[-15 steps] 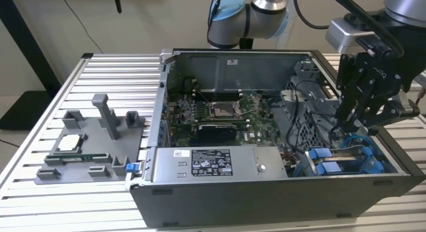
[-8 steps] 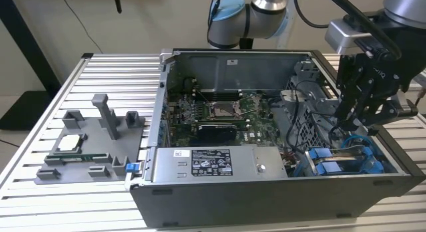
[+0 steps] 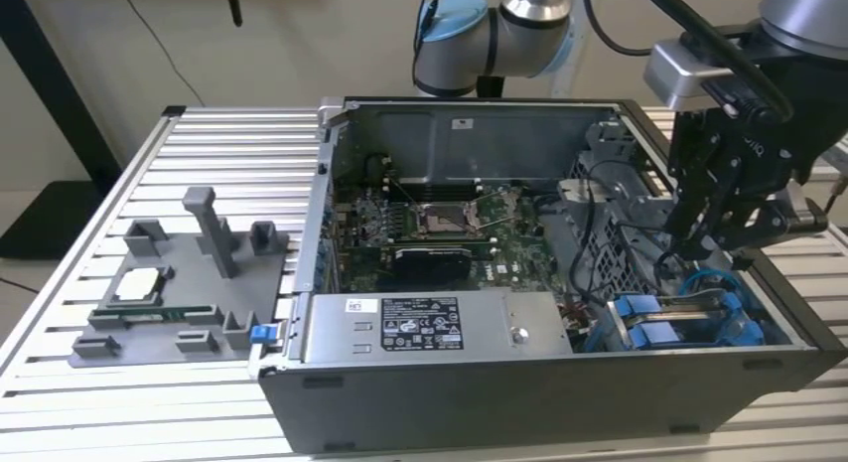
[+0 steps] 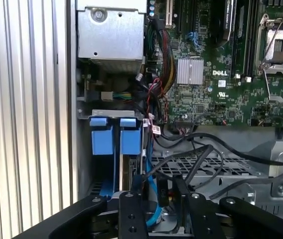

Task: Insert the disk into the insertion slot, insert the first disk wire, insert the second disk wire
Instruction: 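Insert the first disk wire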

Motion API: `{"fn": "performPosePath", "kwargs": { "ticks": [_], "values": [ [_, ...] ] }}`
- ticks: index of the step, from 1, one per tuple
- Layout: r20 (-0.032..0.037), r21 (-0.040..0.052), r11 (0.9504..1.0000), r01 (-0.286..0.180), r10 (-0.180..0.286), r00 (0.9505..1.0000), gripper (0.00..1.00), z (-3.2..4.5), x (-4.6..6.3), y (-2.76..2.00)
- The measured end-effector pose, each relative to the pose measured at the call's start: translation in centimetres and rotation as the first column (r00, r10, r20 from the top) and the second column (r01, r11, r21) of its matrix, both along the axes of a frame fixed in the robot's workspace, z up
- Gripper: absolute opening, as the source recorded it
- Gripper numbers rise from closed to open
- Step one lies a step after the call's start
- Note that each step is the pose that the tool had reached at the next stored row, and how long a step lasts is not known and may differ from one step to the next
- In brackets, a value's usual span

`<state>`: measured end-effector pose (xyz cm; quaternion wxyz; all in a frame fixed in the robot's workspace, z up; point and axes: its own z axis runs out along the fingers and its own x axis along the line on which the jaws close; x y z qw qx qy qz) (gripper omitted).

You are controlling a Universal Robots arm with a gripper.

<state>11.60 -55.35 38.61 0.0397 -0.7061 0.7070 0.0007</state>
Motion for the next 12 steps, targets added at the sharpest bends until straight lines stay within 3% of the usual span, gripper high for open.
{"fn": "performPosePath", "kwargs": {
  "ticks": [12],
  "values": [
    [0.0079,0.0,1.0,0.0,0.0,1.0,1.0,-0.17,-0.17,0.02]
  ]
}}
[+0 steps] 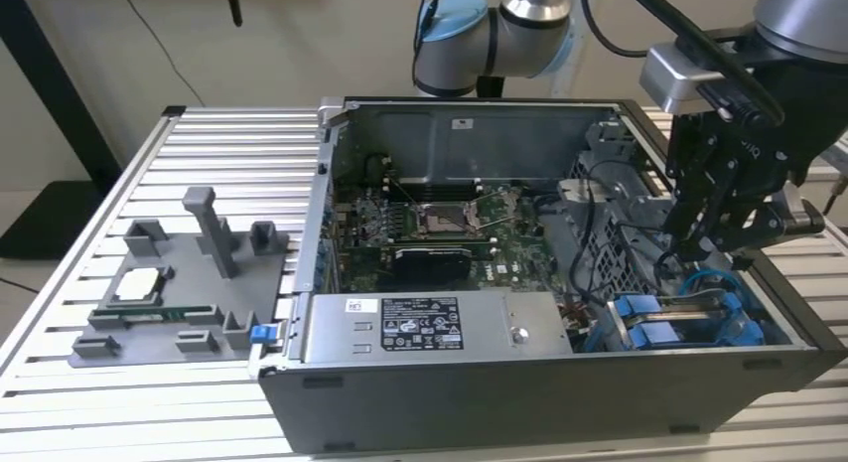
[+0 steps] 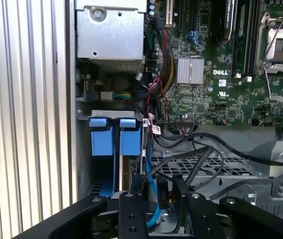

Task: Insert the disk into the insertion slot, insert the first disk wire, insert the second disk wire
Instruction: 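Insert the first disk wire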

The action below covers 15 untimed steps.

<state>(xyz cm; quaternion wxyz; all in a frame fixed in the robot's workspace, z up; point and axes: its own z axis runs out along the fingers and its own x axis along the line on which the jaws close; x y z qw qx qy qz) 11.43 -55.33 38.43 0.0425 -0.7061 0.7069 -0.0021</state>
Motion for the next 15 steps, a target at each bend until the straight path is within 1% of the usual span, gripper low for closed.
{"fn": "performPosePath", "kwargs": {
  "ticks": [1,2,8,15],
  "values": [
    [0.0003,0.0002,1.0,0.0,0.0,1.0,1.0,-0.02,0.0,0.0],
    [0.0006,0.0002,1.0,0.0,0.0,1.0,0.0,-0.03,0.0,0.0],
    [0.0032,0.0002,1.0,0.0,0.0,1.0,0.0,-0.1,0.0,0.0],
    [0.0032,0.0002,1.0,0.0,0.0,1.0,0.0,-0.12,0.0,0.0]
  ]
}}
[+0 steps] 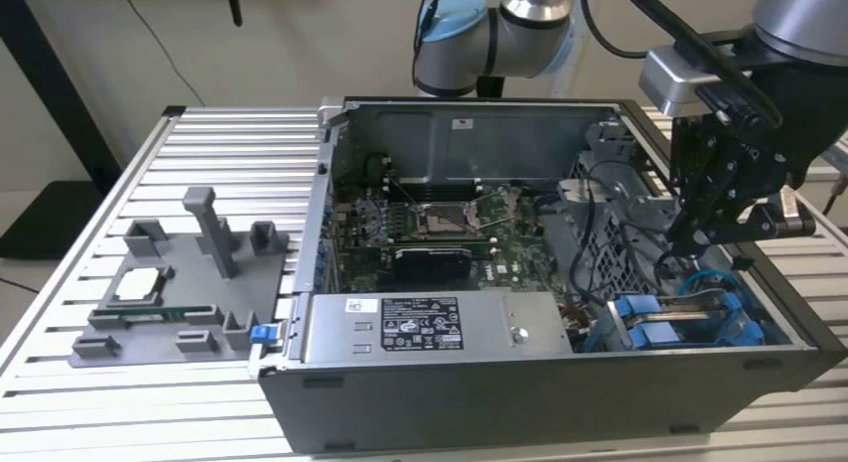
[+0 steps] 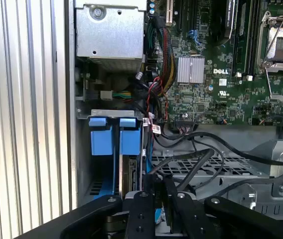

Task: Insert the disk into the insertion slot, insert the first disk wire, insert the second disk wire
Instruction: 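Insert the first disk wire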

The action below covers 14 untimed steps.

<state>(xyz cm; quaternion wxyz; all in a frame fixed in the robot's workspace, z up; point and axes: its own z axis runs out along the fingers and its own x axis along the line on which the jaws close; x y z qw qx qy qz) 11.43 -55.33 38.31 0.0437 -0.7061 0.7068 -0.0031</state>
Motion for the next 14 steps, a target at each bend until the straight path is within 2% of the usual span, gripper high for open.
{"fn": "performPosePath", "kwargs": {
  "ticks": [4,10,14],
  "values": [
    [-0.0017,0.0003,1.0,0.0,0.0,1.0,0.0,-0.04,0.03,-0.05],
    [-0.0209,0.0,1.0,0.0,0.0,0.9998,0.0,-0.15,0.26,-0.3],
    [-0.0282,0.0,1.0,0.0,0.0,0.9996,0.0,-0.29,0.52,-0.52]
  ]
}}
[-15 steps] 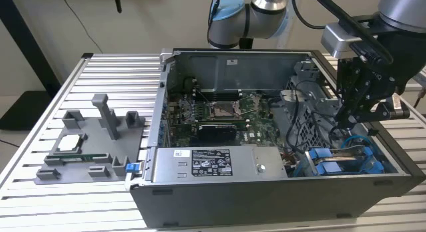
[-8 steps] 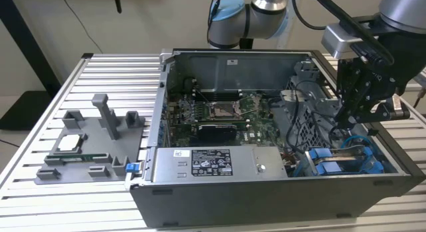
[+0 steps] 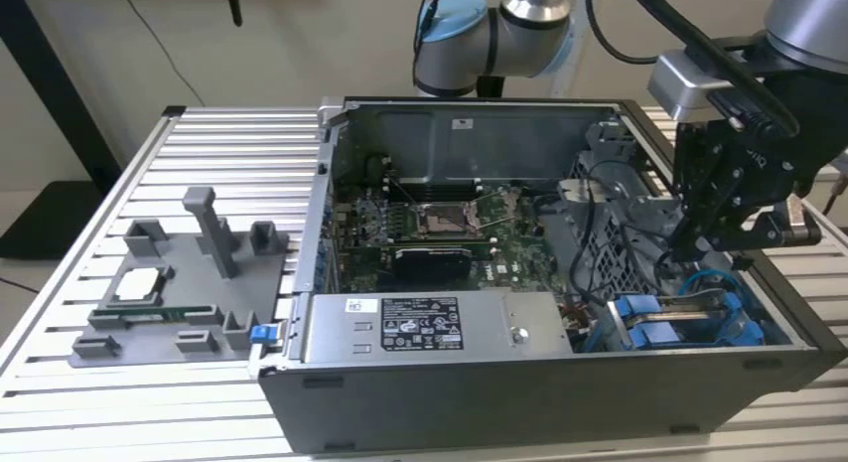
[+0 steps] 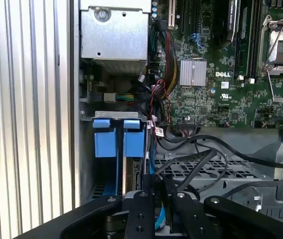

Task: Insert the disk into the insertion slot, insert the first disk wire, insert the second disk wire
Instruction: 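Insert the first disk wire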

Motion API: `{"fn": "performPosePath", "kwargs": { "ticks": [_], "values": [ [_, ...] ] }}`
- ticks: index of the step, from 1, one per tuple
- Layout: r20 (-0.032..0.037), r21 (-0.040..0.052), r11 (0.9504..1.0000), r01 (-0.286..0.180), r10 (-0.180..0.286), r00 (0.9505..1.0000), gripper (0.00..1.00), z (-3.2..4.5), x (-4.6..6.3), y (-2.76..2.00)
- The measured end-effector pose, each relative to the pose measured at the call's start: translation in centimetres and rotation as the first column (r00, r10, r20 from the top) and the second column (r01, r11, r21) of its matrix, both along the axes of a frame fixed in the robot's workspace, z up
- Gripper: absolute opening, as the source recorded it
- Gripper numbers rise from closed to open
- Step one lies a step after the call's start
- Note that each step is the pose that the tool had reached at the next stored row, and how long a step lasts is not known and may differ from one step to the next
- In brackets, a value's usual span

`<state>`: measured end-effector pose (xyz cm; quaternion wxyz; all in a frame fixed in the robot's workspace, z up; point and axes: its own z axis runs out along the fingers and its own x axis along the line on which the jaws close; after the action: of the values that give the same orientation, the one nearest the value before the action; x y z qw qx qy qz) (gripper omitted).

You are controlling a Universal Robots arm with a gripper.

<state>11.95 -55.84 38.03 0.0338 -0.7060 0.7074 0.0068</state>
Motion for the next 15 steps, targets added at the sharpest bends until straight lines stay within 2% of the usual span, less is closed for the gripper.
{"fn": "performPosePath", "kwargs": {
  "ticks": [5,15],
  "values": [
    [-0.005,0.0,1.0,0.0,0.0,1.0,0.0,-0.18,0.4,-0.27],
    [-0.0198,0.0,1.0,0.0,0.0,0.9998,0.0,-0.57,1.2,-0.9]
  ]
}}
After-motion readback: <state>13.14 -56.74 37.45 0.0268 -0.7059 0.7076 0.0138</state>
